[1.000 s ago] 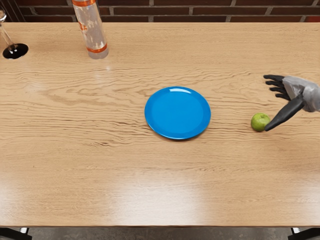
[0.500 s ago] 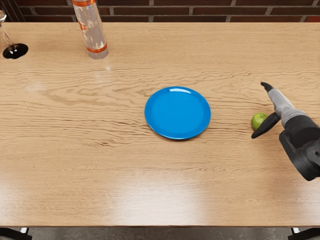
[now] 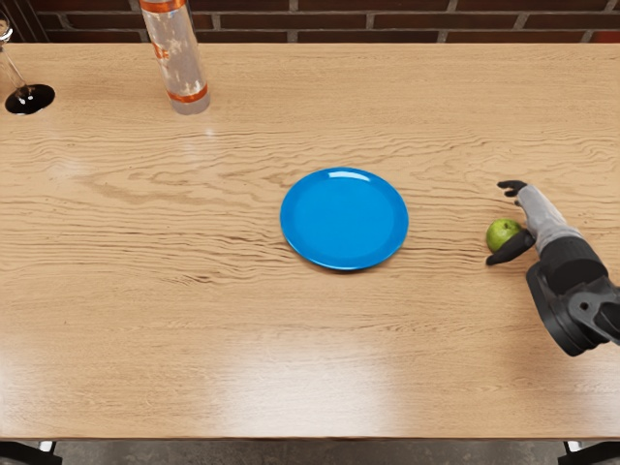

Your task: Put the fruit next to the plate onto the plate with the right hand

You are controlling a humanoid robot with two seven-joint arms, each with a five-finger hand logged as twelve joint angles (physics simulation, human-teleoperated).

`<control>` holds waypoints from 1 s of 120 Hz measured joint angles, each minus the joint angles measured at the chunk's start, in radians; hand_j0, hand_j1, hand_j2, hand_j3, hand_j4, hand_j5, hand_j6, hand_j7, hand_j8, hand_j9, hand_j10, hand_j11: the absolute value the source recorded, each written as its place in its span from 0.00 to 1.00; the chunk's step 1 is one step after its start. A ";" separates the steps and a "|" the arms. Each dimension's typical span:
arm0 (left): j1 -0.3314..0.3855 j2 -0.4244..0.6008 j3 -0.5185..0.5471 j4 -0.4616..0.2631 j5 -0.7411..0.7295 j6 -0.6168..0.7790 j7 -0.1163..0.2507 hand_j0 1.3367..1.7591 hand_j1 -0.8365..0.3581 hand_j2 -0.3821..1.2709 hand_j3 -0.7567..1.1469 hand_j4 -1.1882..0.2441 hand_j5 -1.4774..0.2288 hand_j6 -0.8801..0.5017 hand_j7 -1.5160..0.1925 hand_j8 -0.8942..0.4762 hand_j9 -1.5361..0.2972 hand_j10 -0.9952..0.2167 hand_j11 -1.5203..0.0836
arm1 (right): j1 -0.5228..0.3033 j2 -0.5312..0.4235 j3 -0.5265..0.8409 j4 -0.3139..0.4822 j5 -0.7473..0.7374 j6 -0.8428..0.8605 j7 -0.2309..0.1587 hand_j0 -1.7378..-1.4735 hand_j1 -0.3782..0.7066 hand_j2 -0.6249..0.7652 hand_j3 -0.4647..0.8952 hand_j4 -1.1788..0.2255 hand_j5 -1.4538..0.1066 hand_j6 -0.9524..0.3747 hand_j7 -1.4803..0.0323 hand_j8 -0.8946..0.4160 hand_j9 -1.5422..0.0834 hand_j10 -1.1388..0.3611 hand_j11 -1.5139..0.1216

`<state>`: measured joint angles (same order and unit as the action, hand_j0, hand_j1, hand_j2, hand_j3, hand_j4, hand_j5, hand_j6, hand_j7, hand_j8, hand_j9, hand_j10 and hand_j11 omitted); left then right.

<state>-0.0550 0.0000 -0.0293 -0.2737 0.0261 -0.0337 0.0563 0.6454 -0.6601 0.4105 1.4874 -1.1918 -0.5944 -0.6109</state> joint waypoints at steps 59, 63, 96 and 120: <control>0.000 0.000 0.000 0.000 0.000 0.000 0.000 0.76 0.99 0.23 0.40 0.83 0.87 0.64 0.89 0.65 0.84 0.82 0.95 | -0.002 -0.032 -0.002 0.033 0.005 0.000 0.000 0.30 0.47 0.42 0.34 0.55 0.59 0.41 0.63 0.37 0.62 0.49 0.60; 0.001 0.000 0.000 0.000 0.000 0.000 -0.001 0.76 0.99 0.23 0.40 0.83 0.87 0.64 0.89 0.65 0.84 0.82 0.95 | -0.002 -0.034 -0.002 0.034 0.005 0.000 0.000 0.30 0.48 0.42 0.34 0.54 0.58 0.40 0.62 0.36 0.61 0.48 0.59; 0.001 0.000 0.000 0.000 0.000 0.000 0.000 0.76 0.99 0.23 0.40 0.83 0.87 0.64 0.89 0.65 0.84 0.82 0.95 | -0.003 -0.036 -0.002 0.040 0.008 0.002 0.000 0.30 0.58 0.47 0.34 0.48 0.50 0.33 0.54 0.38 0.54 0.42 0.52; 0.001 0.000 0.000 0.000 0.000 0.000 0.000 0.76 0.99 0.23 0.40 0.83 0.87 0.64 0.89 0.65 0.84 0.82 0.95 | -0.005 -0.031 0.002 0.038 0.008 0.002 -0.001 0.31 0.59 0.56 0.34 0.43 0.48 0.32 0.50 0.35 0.50 0.39 0.48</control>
<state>-0.0544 0.0000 -0.0293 -0.2739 0.0262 -0.0338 0.0560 0.6408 -0.6906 0.4130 1.5258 -1.1838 -0.5925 -0.6118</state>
